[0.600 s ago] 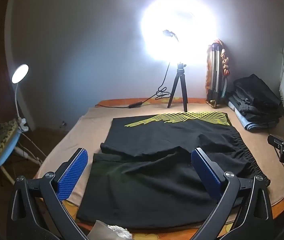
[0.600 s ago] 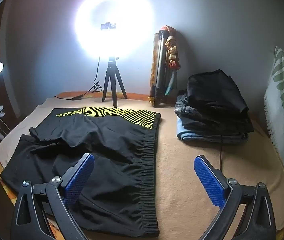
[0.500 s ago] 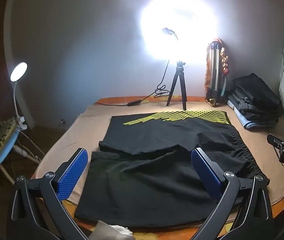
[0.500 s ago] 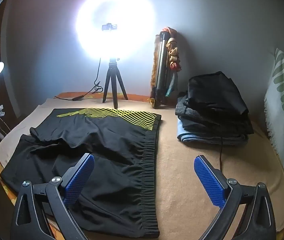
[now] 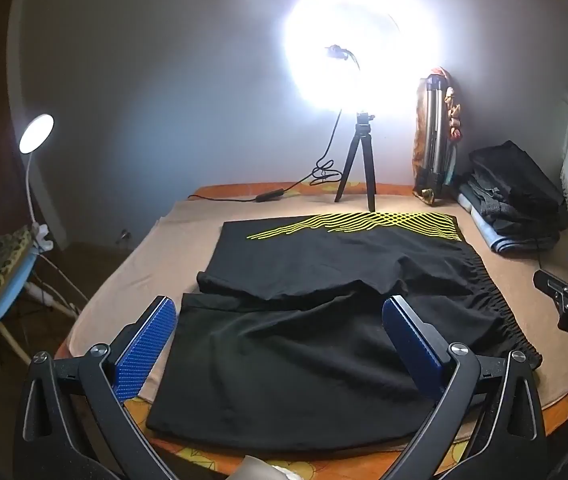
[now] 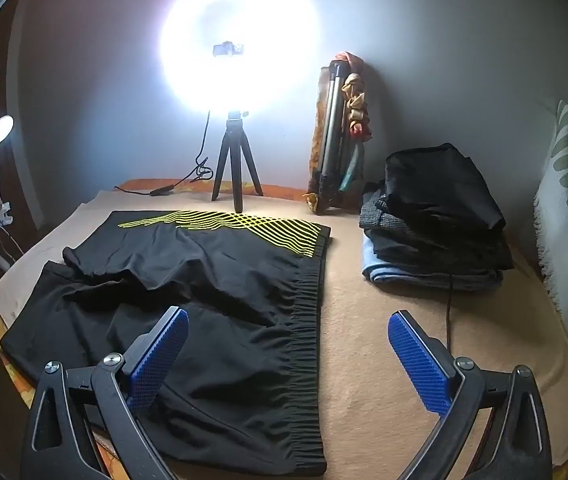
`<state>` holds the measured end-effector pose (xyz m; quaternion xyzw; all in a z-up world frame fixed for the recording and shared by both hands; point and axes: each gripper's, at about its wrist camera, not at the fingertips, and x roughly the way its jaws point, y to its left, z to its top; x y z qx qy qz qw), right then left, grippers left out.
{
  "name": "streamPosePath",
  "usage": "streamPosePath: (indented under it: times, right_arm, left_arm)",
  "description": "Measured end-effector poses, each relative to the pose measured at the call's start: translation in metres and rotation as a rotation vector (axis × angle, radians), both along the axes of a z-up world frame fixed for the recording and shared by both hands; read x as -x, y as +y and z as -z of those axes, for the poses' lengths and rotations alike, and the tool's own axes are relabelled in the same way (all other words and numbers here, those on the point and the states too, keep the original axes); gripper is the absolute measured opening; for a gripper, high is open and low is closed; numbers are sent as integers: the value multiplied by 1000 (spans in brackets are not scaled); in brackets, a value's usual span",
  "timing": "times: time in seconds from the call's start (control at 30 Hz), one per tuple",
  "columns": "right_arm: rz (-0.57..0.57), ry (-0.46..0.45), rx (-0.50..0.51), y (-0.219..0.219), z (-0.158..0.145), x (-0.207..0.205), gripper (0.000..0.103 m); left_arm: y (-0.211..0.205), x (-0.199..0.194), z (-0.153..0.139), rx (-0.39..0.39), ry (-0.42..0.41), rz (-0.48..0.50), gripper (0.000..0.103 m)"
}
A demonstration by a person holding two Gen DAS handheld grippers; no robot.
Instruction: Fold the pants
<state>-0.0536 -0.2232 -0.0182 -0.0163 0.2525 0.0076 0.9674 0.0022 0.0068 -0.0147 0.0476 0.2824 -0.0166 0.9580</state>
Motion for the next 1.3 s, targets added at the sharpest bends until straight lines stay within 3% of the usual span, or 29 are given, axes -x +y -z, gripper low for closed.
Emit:
streamPosePath:
  times: [1.3]
  right_arm:
    - [-15,13,-1,2,5,0,101]
  left_arm:
    - [6,-6,-3,6,2,-29,103]
